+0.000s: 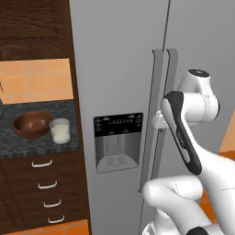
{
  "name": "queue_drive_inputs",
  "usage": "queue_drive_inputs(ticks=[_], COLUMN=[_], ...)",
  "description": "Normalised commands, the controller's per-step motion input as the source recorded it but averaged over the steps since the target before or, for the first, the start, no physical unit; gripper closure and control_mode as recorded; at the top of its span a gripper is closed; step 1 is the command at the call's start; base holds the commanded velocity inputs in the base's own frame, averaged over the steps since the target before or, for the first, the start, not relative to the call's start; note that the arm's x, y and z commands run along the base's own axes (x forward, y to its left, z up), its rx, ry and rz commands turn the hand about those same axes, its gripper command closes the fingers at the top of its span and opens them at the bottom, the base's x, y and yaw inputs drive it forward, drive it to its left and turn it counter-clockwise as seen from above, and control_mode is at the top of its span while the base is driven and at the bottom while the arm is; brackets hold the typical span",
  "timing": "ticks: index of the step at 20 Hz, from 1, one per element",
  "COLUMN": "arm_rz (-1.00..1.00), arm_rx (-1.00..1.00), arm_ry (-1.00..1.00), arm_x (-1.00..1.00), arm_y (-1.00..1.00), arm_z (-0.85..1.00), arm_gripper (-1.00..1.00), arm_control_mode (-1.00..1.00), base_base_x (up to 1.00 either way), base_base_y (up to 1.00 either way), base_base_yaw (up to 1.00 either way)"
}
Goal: Grab a lemon wedge from the fridge and one ice cube from the ice bowl, and put them in the glass of lemonade.
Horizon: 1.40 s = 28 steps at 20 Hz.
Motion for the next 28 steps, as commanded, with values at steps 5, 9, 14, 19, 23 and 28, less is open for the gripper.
queue_drive_inputs(ticks=[5, 9, 14, 19, 23, 28], arm_rz=[0.00, 0.00, 0.01, 0.01, 0.00, 0.00], arm_rx=[0.00, 0.00, 0.00, 0.00, 0.00, 0.00], arm_ry=[0.00, 0.00, 0.13, 0.11, 0.04, 0.00], arm_x=[-0.71, -0.82, 0.41, 0.15, -0.28, 0.00], arm_y=[-0.20, -0.07, 0.10, -0.06, -0.06, 0.00], arm_z=[0.00, 0.00, 0.00, -0.02, -0.01, 0.00], arm_gripper=[-1.00, -1.00, -1.00, -1.00, -1.00, -1.00], arm_control_mode=[-1.00, -1.00, -1.00, -1.00, -1.00, 1.00], base_base_x=[0.00, 0.00, 0.00, 0.00, 0.00, -0.90], base_base_y=[0.00, 0.00, 0.00, 0.00, 0.00, -0.15], base_base_yaw=[0.00, 0.00, 0.00, 0.00, 0.00, 0.00])
